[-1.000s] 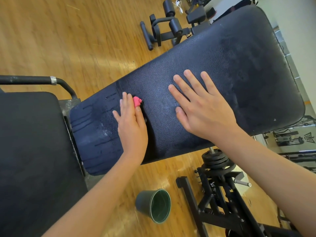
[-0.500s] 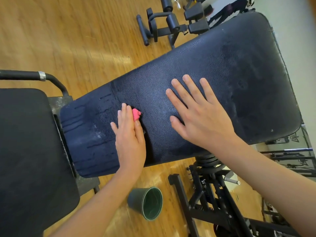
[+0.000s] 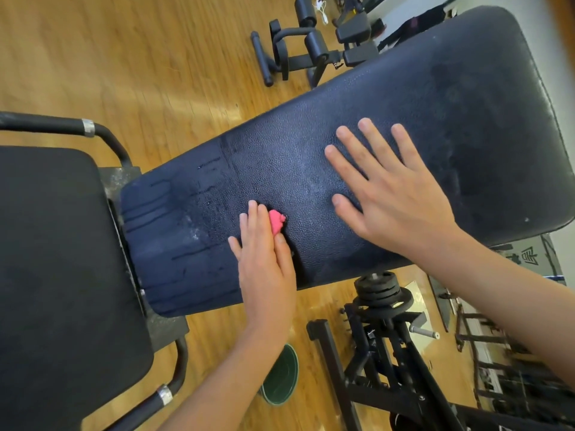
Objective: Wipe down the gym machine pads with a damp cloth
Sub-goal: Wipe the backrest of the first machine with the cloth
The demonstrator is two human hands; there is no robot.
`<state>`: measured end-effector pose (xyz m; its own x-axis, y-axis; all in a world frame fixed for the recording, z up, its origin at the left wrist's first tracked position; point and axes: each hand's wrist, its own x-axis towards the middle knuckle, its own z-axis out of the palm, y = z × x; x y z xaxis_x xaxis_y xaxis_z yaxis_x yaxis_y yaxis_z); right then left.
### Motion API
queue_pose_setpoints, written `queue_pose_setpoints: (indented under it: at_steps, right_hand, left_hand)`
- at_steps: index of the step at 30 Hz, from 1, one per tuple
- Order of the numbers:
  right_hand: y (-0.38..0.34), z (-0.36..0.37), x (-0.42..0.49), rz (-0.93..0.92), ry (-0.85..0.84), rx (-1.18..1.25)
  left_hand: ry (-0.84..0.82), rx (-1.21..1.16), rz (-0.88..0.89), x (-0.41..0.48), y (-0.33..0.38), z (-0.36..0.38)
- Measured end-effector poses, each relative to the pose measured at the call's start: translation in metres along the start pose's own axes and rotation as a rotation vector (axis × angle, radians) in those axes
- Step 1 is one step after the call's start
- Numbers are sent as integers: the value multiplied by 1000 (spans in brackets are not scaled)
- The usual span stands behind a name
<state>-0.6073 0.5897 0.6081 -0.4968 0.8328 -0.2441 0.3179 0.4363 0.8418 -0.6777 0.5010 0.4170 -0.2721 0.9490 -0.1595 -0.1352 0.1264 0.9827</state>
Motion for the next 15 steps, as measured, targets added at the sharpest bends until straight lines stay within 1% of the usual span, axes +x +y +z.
queue_pose_setpoints:
  at_steps: [4, 11, 15]
  right_hand:
    - [0, 1, -1, 4, -8, -4]
    - [1, 1, -1, -1, -14, -5]
    - [3, 0, 0, -4, -23, -12]
  left_hand:
    - [12, -9, 5, -1, 0, 4]
    - [48, -31, 28, 34, 4, 2]
    - [64, -26, 5, 47, 2, 1]
